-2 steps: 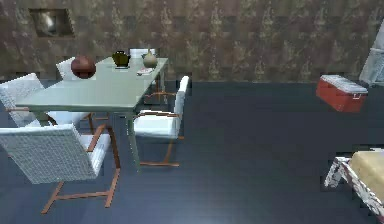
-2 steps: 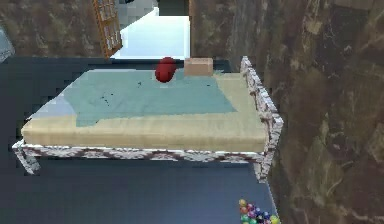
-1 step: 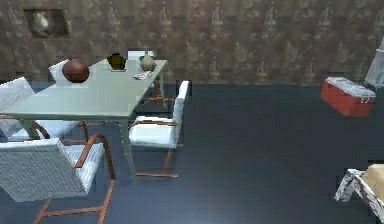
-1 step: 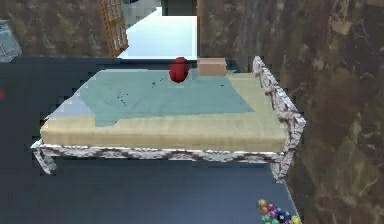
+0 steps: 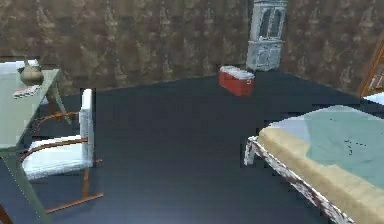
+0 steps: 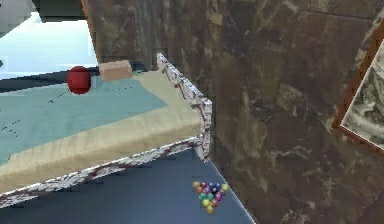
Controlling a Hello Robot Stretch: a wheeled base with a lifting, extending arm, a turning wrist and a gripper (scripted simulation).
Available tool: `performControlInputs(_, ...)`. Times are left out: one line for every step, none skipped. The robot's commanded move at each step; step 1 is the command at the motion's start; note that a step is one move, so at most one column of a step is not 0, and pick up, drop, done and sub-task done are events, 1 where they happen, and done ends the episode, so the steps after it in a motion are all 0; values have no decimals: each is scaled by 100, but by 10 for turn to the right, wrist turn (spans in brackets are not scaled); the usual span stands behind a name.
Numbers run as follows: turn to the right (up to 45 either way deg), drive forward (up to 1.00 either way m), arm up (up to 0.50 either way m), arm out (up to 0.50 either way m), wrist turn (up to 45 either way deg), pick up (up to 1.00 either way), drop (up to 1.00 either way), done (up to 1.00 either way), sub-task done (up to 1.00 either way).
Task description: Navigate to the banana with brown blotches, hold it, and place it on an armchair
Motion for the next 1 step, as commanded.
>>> performControlInputs(0, 100, 0, 0, 0, 0, 0, 0, 0)
